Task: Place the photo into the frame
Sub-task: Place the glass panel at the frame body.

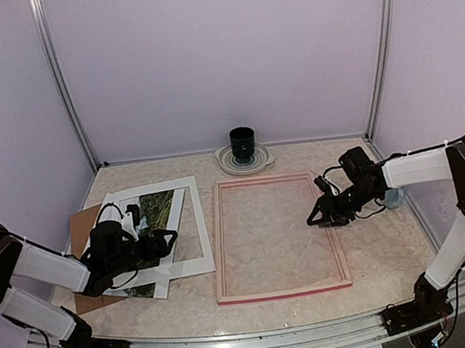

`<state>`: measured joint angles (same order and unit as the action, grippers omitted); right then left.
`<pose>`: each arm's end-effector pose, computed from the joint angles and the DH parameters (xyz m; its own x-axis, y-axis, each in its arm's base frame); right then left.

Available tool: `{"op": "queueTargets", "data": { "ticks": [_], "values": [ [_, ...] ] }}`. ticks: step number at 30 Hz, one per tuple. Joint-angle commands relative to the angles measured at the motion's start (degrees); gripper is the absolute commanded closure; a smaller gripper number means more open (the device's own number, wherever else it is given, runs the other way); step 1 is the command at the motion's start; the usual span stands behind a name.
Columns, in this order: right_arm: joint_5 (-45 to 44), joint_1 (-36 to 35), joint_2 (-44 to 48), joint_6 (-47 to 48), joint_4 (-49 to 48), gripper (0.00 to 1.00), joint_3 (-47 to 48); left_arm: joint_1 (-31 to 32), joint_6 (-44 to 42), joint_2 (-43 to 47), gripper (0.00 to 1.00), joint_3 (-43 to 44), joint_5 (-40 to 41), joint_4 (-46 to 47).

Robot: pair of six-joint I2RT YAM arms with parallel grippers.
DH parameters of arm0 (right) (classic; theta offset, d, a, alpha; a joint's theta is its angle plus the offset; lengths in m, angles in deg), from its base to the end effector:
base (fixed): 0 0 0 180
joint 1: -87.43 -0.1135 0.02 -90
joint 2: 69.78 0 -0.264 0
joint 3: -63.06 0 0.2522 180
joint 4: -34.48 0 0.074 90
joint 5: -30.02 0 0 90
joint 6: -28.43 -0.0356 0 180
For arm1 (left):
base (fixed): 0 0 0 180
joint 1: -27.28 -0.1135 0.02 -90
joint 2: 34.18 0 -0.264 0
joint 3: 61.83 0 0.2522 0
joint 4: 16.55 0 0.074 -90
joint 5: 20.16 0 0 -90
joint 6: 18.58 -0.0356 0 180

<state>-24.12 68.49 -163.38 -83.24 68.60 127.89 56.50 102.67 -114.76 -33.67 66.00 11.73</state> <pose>0.2813 0.1186 0.1640 -0.9728 -0.0174 -0.2309 -0.1682 0.7386 0.6529 0.2000 -0.1146 0.1293 -0.5855 -0.2656 -0.7659 0.2768 0.8225 -0.4968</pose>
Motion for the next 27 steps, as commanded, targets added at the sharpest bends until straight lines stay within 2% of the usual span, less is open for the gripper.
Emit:
{"op": "queueTargets", "data": {
  "ticks": [1, 12, 27],
  "values": [
    [-2.5, 0.5, 2.7, 0.8, 2.6, 0.50, 1.9, -0.5, -0.1, -0.5, 0.01, -0.3, -0.3, 1.8],
    [-9.8, 0.5, 5.5, 2.0, 7.1, 0.46, 3.1, -0.5, -0.1, -0.3, 0.01, -0.3, -0.3, 1.8],
    [-13.7, 0.5, 6.8, 2.6, 8.2, 0.44, 3.2, -0.5, 0.0, -0.1, 0.01, -0.4, -0.3, 1.8]
  ]
}}
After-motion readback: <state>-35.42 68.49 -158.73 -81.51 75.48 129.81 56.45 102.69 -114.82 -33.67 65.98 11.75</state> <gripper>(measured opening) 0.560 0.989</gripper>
